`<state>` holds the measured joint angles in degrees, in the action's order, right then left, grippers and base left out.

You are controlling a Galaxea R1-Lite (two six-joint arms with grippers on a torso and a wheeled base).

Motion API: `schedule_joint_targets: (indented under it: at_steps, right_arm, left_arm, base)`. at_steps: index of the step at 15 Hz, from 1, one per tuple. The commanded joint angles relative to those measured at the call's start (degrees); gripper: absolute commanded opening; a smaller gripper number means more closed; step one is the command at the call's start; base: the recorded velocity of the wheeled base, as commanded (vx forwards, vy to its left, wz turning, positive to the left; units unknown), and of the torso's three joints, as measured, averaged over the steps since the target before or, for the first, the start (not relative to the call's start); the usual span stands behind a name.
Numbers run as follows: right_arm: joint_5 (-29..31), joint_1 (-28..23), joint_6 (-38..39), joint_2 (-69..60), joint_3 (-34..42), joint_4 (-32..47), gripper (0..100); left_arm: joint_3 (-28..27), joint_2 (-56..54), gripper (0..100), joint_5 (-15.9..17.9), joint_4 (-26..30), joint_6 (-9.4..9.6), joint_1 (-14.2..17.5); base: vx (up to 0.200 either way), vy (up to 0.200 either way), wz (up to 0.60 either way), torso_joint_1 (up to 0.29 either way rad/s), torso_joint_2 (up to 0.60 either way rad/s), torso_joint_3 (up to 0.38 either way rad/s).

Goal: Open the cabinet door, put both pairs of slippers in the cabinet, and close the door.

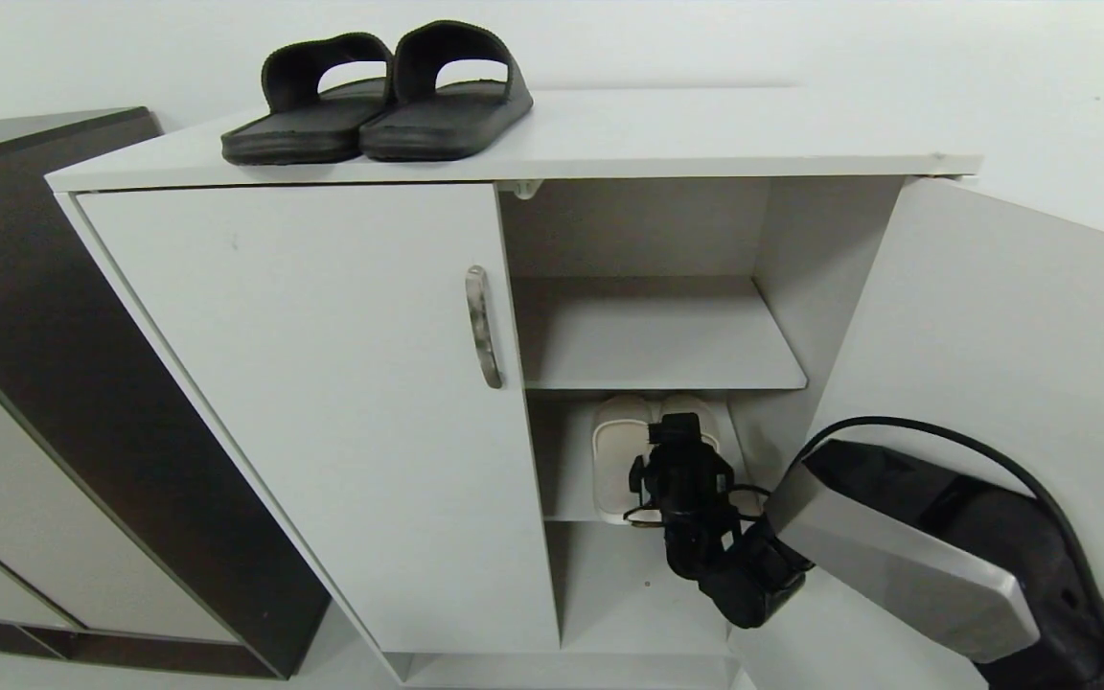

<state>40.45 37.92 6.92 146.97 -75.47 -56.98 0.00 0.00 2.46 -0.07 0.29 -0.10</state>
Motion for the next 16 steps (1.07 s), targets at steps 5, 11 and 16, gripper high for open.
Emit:
schedule_joint_targets:
  at_steps: [5,11,16]
  right_arm:
    - [0.3,7.8,-0.2,-15.5,30.6,-17.4,100]
    - [0.3,9.8,-0.2,-14.5,33.2,-19.3,100]
    - [0.4,9.8,-0.2,-14.6,33.7,-19.6,100]
  left_arm:
    - [0.0,0.1,0,0.1,0.0,0.15,0.0]
    - [0.0,0.1,0,0.1,0.0,0.23,0.0]
    - [0.0,0.1,0,0.1,0.0,0.23,0.0]
  base:
    - [0.0,0.0,0.0,0.0,0.0,0.0]
    - [0.0,0.0,0.0,0.0,0.0,0.0]
    - [-0.12,0.0,0.0,0.004,0.0,0.001]
